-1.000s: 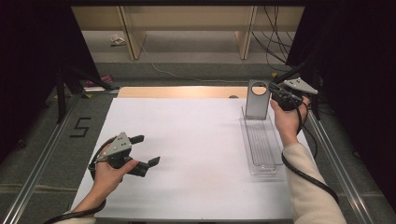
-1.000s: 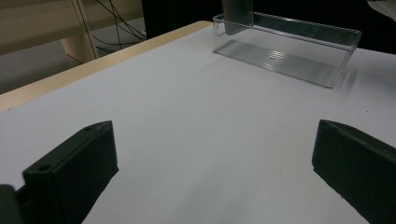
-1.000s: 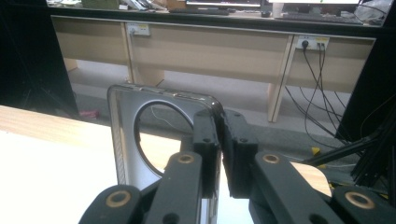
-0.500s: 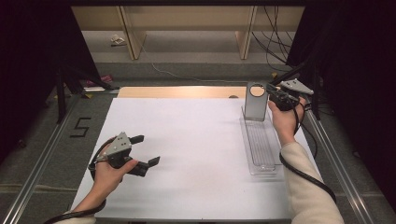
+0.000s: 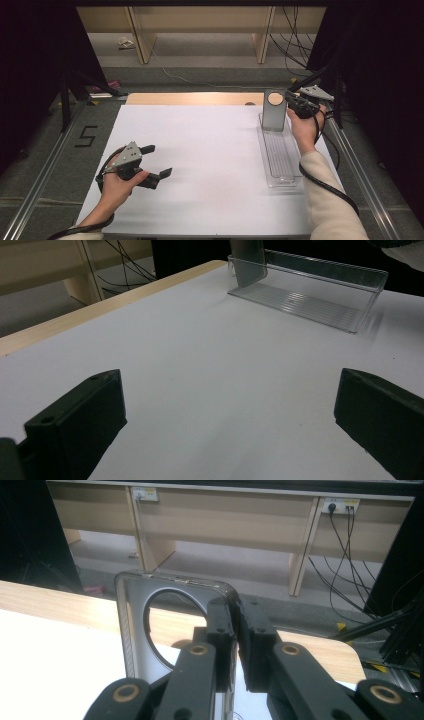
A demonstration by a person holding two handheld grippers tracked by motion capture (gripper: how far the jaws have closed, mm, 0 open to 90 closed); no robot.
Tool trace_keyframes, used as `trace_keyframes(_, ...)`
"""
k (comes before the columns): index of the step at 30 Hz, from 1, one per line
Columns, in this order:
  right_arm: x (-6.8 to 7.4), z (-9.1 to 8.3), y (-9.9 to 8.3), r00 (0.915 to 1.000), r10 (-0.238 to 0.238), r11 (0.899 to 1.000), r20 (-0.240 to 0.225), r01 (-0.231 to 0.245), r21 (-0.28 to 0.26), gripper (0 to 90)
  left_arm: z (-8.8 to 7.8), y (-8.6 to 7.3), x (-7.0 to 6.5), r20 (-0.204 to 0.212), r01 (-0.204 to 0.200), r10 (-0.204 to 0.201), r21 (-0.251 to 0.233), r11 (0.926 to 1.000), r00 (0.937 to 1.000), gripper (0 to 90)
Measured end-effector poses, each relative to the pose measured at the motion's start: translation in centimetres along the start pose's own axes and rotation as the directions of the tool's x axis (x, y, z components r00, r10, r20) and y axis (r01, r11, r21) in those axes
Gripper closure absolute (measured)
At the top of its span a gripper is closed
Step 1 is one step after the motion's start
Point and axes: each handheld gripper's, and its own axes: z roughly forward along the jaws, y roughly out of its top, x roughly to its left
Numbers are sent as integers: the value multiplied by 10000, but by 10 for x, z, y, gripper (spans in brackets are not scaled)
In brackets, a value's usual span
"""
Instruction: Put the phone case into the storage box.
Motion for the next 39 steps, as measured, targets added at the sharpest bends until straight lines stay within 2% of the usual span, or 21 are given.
trace_keyframes(12, -2, 6, 2, 9997, -2, 9997, -233, 8, 253, 846, 0, 0, 0, 12, 3, -3, 1, 10000, 10000, 0)
trace_keyframes(24, -4, 12, -3, 9997, 213, 9992, -87, -210, 349, 840, 0, 0, 0, 8, 21, -21, -8, 10000, 10000, 0)
trace_keyframes(33, -7, 14, -6, 9992, 408, 9984, 34, -409, 401, 784, 1, 0, 0, 12, 19, -19, -9, 10000, 10000, 0)
trace_keyframes(39, -6, 13, -7, 9984, 551, 9978, 148, -556, 355, 698, 1, 0, 0, 13, 15, -15, -4, 10000, 10000, 0)
